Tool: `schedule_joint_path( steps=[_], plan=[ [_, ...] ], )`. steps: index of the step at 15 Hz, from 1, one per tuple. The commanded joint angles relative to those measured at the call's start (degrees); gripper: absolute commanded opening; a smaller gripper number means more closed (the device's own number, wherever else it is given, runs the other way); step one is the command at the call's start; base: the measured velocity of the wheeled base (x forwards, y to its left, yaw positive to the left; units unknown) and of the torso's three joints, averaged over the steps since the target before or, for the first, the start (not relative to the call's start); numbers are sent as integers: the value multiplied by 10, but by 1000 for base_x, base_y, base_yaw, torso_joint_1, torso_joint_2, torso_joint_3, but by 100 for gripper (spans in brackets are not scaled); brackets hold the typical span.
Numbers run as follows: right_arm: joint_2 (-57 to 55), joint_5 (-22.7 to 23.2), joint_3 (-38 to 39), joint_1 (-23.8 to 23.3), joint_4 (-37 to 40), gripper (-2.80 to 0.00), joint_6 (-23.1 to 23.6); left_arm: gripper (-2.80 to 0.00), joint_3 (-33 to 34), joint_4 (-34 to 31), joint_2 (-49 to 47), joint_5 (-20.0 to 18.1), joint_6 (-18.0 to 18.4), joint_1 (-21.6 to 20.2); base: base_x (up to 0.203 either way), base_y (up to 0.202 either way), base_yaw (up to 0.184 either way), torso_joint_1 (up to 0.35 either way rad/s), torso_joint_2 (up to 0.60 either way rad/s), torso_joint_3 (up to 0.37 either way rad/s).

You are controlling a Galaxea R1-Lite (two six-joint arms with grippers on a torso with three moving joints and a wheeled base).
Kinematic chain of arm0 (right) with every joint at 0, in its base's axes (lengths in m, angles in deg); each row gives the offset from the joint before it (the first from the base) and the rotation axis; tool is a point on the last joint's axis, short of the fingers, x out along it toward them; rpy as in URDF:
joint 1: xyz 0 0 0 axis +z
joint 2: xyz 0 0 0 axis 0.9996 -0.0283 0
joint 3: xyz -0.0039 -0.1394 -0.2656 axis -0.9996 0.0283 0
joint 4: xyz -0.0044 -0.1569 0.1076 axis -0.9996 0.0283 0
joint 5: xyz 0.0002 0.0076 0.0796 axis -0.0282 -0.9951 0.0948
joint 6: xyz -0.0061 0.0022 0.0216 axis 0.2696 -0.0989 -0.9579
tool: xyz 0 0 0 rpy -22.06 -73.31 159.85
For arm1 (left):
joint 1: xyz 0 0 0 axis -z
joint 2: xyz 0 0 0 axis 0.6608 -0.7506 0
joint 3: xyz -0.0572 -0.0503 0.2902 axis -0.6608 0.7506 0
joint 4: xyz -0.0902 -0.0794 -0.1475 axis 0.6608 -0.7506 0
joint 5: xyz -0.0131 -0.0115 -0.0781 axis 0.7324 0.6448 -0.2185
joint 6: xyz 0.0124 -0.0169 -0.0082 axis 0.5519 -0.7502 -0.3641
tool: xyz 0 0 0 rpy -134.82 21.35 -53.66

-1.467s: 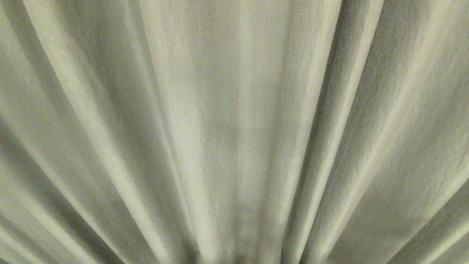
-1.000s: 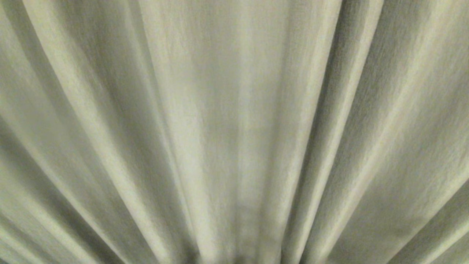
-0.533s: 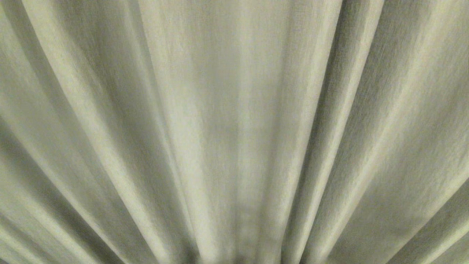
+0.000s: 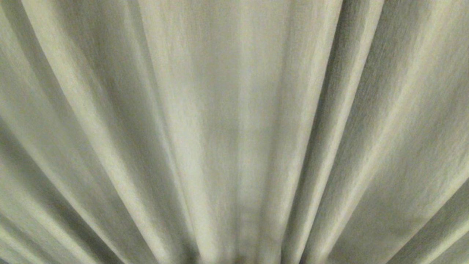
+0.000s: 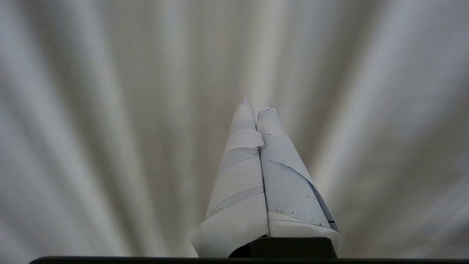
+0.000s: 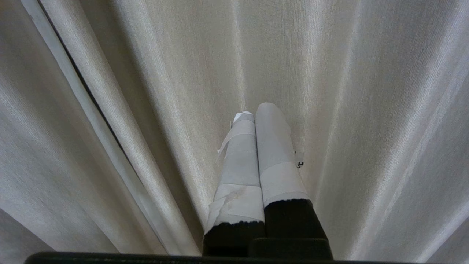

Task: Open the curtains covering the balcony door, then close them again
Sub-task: Pull the outer curtains open on both sides

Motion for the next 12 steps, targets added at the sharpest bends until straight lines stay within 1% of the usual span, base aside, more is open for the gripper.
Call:
schedule_joint_path(
  steps=[1,3,8,11,12],
  plan=[
    [0,-1,0,0,0,-280,0,-280,-29,-1,-23,-29,-6,0,0,0,0,0,0,0],
    [0,0,0,0,0,-280,0,-280,-66,6,-73,-45,-9,1,0,0,0,0,0,0],
    [0,-1,0,0,0,-280,0,-280,-189,67,-243,-78,-9,11,0,0,0,0,0,0],
    [0,-1,0,0,0,-280,0,-280,-234,167,-350,-84,-10,12,0,0,0,0,0,0],
    [0,-1,0,0,0,-280,0,0,-244,195,-372,-85,-9,13,0,0,0,0,0,0]
  ],
)
